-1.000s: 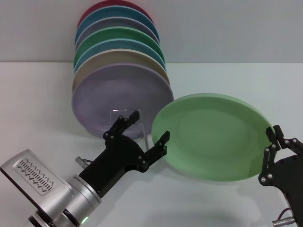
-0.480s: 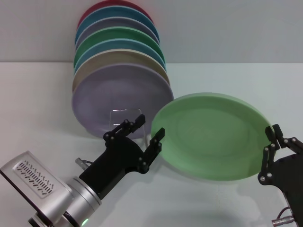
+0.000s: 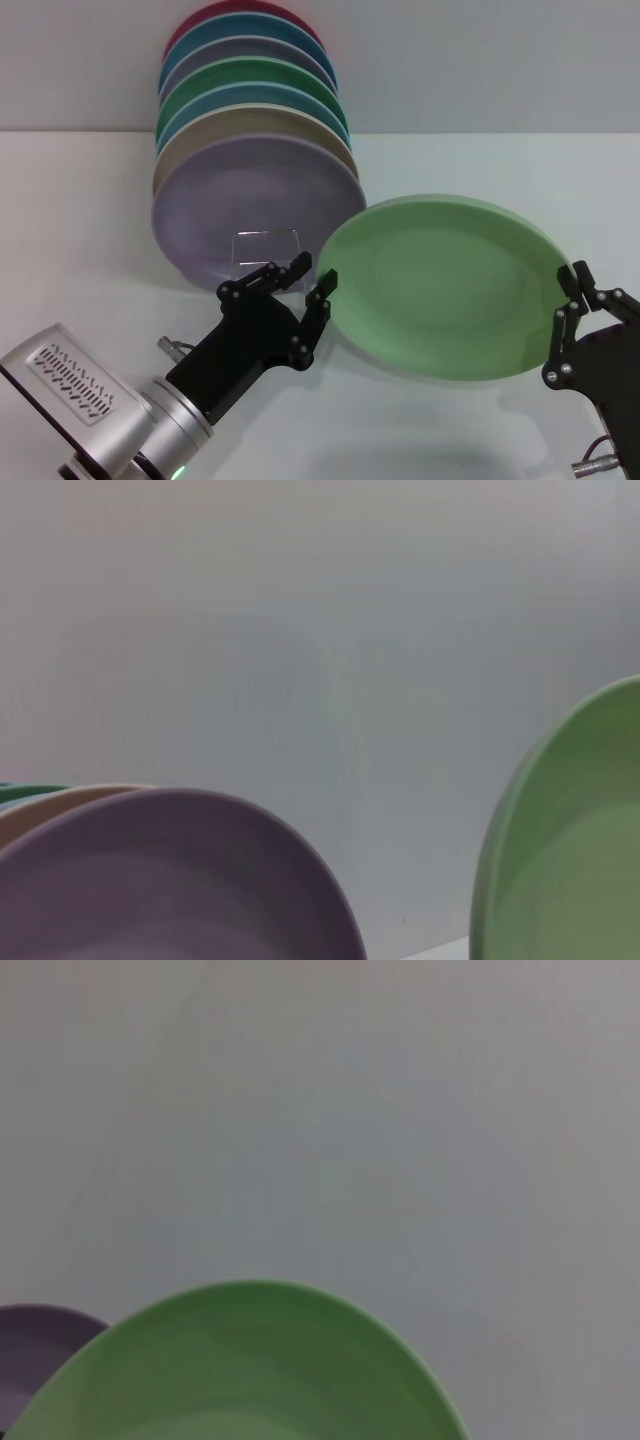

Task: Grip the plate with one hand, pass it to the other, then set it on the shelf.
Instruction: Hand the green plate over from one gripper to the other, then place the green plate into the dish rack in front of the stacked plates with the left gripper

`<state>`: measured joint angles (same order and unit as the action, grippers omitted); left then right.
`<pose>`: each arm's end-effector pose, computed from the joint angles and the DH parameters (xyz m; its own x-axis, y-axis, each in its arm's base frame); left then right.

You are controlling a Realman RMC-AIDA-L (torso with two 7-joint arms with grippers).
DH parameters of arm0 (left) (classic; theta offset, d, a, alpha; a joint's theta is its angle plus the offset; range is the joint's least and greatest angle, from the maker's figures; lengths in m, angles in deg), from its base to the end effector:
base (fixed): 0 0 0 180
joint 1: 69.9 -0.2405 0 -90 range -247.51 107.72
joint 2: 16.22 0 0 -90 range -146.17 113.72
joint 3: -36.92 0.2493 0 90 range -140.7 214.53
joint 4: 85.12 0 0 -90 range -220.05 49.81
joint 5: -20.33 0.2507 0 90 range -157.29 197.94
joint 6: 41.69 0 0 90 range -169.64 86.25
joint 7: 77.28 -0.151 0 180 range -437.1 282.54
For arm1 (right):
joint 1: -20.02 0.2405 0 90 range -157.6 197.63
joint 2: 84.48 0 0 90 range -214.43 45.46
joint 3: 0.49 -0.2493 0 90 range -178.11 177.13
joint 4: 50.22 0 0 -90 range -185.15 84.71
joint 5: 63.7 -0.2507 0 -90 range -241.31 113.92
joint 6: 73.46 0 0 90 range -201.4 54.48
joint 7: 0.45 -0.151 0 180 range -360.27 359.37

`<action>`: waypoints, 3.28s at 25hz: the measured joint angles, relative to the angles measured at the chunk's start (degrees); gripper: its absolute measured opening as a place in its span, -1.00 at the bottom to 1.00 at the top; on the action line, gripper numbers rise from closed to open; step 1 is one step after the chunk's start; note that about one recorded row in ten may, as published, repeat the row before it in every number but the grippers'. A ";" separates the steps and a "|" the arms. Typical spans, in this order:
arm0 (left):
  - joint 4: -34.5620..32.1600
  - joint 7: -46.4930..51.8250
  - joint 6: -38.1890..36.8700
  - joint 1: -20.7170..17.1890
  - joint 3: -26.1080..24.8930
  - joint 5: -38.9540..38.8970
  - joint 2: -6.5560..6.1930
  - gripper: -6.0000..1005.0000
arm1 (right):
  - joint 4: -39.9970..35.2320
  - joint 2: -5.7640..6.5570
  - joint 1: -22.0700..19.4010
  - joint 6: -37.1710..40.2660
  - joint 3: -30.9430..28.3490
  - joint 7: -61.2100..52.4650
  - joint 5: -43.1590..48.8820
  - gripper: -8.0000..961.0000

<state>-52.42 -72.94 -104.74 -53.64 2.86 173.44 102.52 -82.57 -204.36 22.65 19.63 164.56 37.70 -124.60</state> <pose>-0.2355 0.2807 -0.1460 0.6985 -0.0682 0.7123 0.4889 -0.6815 -0.5446 0.2760 0.1896 -0.0974 0.8526 0.3608 -0.3780 -0.3596 -0.1196 -0.9254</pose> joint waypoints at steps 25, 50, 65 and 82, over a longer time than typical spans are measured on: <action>0.71 0.01 0.23 -0.08 0.05 -0.30 0.08 -0.54 | -0.95 0.00 0.27 -0.85 0.00 0.38 0.00 -0.94; 0.52 0.06 0.14 0.32 -0.13 -0.19 0.07 -0.64 | -1.51 0.00 -0.05 -0.89 0.42 1.67 -0.12 -0.94; 0.71 0.76 0.02 0.24 -0.40 -0.46 0.07 -0.90 | -1.21 -0.01 0.21 -1.64 0.59 1.63 -0.17 -0.94; 0.10 0.24 -5.07 -1.90 -2.88 -0.36 -0.17 -0.91 | 6.58 0.00 -1.42 15.34 0.64 -15.52 7.50 -0.24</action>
<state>-52.33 -72.70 -109.81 -55.54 -0.03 173.08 102.35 -75.99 -204.36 21.23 34.98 165.20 22.18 -117.10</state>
